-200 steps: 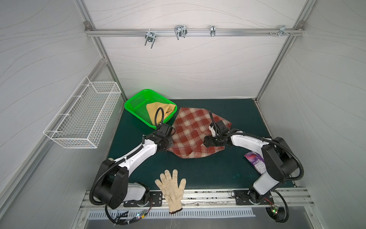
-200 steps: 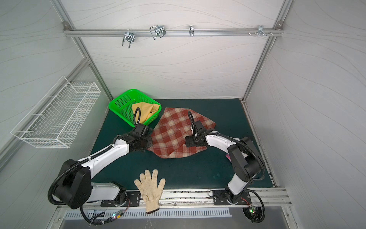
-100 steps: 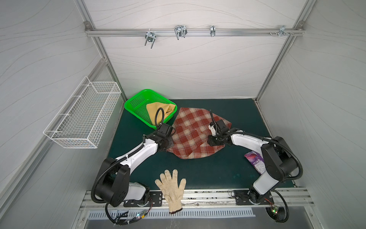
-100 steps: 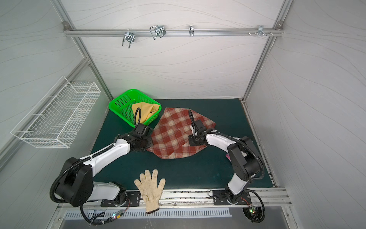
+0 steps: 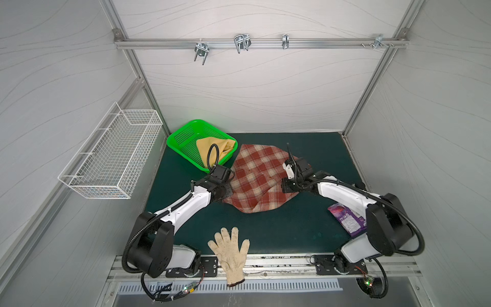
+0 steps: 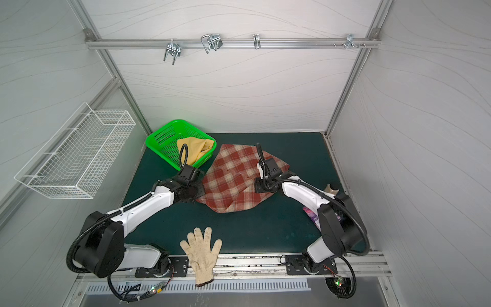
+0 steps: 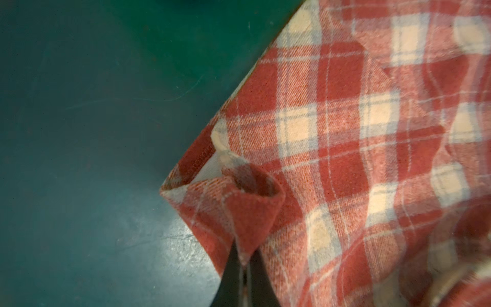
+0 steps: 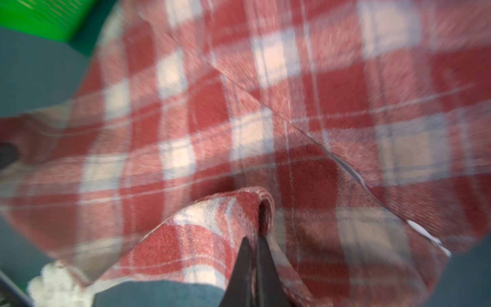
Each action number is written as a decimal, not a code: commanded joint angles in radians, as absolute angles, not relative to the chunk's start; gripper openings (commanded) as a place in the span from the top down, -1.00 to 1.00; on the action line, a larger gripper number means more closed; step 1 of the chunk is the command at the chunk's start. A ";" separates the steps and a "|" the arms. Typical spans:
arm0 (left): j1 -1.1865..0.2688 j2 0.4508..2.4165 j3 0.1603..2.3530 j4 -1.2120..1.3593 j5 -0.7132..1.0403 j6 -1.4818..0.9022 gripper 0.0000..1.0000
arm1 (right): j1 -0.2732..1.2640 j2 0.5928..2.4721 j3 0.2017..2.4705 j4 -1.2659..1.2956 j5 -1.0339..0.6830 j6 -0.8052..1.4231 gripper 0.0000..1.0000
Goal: Fold and stack the skirts
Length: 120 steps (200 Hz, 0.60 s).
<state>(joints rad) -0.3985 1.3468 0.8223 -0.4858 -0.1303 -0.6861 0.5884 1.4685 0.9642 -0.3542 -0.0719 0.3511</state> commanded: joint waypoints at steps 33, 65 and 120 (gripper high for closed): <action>-0.368 1.210 0.915 -0.580 -0.137 -0.657 0.99 | 0.606 1.244 1.008 -0.457 -0.095 0.381 1.00; -0.350 1.110 0.980 -0.647 -0.159 -0.635 0.98 | 0.635 1.133 1.000 -0.494 -0.107 0.410 1.00; -0.311 1.068 1.235 -0.764 -0.108 -0.564 0.98 | 0.717 0.962 1.106 -0.592 -0.072 0.447 1.00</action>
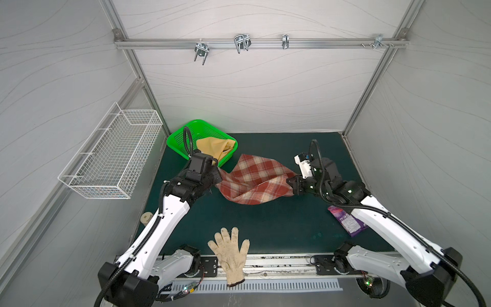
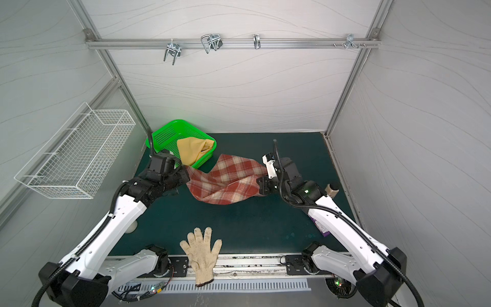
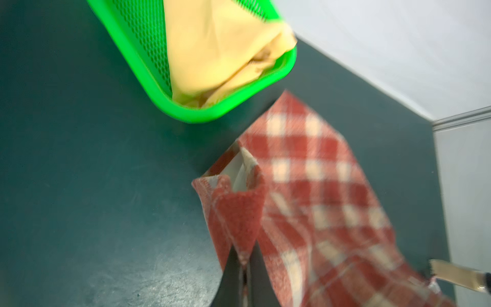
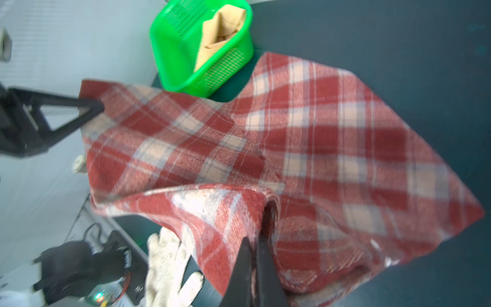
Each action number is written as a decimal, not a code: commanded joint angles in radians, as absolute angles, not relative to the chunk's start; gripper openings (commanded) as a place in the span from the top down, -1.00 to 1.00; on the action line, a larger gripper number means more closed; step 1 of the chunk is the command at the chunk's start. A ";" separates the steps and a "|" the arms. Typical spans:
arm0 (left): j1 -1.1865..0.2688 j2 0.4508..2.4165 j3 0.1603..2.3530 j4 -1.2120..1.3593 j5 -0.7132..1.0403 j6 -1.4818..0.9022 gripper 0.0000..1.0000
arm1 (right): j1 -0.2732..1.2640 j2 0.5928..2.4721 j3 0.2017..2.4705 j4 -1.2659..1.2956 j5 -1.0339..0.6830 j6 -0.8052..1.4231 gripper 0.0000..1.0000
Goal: Fold and stack the skirts
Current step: 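Lift the plaid skirt high with both grippers, holding it up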
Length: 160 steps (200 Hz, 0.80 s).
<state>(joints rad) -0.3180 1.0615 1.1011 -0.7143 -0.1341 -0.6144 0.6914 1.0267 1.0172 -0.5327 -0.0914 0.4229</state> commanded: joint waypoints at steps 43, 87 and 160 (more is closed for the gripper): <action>-0.311 1.317 1.574 -0.776 0.011 -0.524 1.00 | 0.616 1.058 1.338 -0.658 -0.102 0.402 1.00; -0.360 1.701 2.178 -0.888 0.058 -0.522 1.00 | 0.356 1.282 1.621 -0.665 -0.269 0.414 1.00; -0.360 2.012 2.626 -0.816 0.129 -0.603 1.00 | 0.252 1.651 2.233 -0.823 -0.292 0.415 1.00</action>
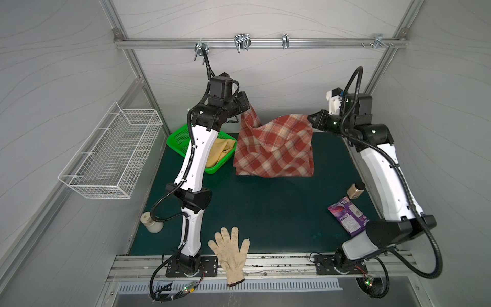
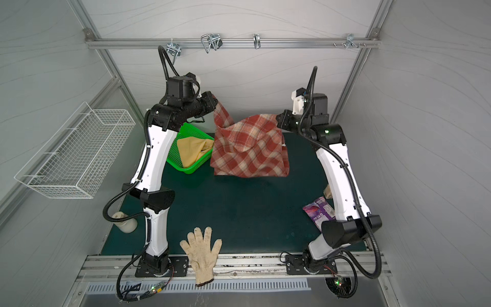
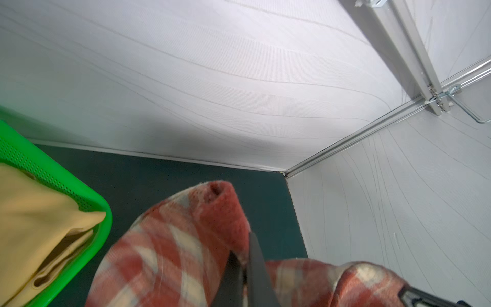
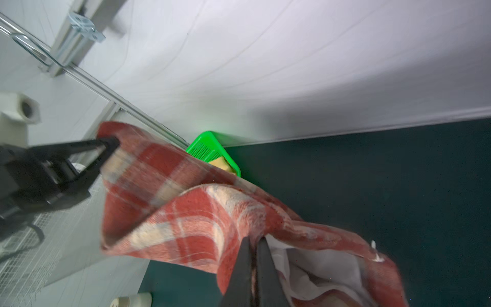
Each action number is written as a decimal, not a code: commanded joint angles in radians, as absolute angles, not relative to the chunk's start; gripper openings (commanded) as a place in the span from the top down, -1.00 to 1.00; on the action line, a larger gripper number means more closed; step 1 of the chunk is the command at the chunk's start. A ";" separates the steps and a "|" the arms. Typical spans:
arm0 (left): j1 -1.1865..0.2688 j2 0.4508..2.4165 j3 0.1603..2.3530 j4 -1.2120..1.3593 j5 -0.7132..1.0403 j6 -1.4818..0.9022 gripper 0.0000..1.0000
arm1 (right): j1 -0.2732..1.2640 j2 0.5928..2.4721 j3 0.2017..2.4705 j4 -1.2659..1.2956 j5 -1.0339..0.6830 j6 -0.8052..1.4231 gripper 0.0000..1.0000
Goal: Fold and stack the skirts
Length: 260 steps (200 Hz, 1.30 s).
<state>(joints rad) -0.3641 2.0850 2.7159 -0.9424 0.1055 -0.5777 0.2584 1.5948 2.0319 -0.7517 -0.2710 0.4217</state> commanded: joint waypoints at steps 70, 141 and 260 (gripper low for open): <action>-0.344 1.723 2.258 -0.684 0.040 -0.535 1.00 | 0.261 1.530 2.053 -0.759 -0.324 0.445 1.00; -0.326 1.287 1.187 -0.302 0.009 -0.631 1.00 | 0.397 1.057 1.273 -0.576 -0.254 0.493 1.00; -0.321 0.873 0.940 -0.449 -0.044 -0.654 1.00 | 0.514 0.864 1.054 -0.521 -0.229 0.544 1.00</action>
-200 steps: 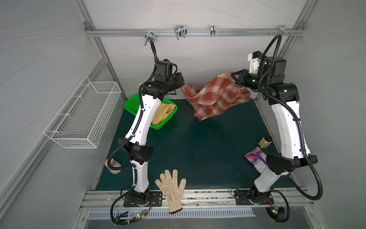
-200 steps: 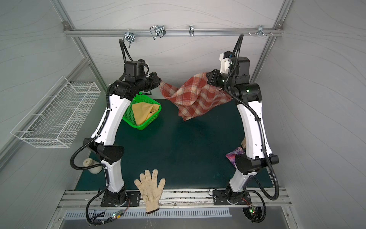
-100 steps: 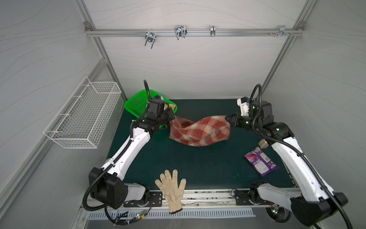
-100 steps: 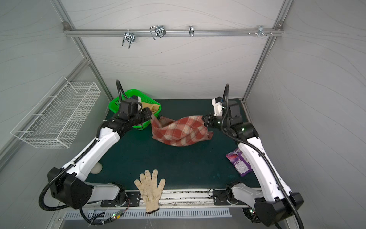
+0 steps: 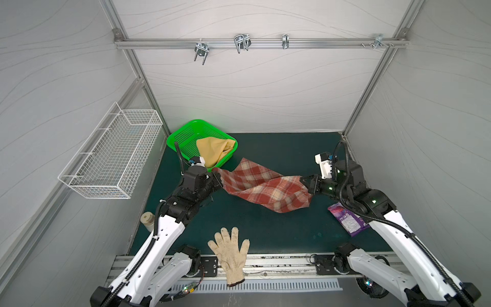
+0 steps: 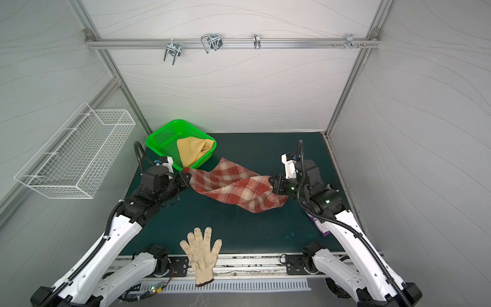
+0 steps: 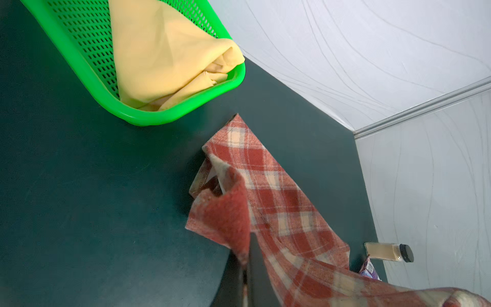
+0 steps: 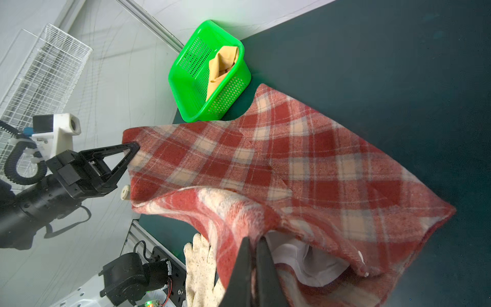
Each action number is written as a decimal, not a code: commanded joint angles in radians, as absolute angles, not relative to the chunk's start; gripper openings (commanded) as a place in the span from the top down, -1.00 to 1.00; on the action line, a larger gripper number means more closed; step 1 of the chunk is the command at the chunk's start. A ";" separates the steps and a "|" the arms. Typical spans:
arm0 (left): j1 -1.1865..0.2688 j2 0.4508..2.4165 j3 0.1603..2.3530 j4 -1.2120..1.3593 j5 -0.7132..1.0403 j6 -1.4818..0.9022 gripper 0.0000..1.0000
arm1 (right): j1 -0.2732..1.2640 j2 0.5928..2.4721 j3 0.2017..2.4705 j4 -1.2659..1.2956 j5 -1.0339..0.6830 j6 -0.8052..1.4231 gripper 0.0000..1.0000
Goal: Fold and stack the skirts
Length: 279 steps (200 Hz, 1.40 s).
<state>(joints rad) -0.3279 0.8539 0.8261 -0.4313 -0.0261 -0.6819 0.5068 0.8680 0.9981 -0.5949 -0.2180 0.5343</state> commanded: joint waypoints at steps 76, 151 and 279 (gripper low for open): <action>-0.321 0.942 0.969 -0.437 -0.001 -0.668 1.00 | 0.524 0.865 1.017 -0.504 -0.287 0.573 1.00; -0.321 0.781 0.843 -0.480 -0.058 -0.696 1.00 | 0.584 0.780 0.909 -0.503 -0.261 0.601 1.00; -0.321 1.923 2.145 -0.526 0.205 -0.558 1.00 | 0.171 1.476 1.630 -0.418 -0.346 0.477 1.00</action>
<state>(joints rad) -0.3271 1.7927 1.8832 -0.5030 0.1551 -0.5762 0.1818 1.3983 1.4719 -0.4404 -0.3618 0.5205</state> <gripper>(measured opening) 0.047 0.056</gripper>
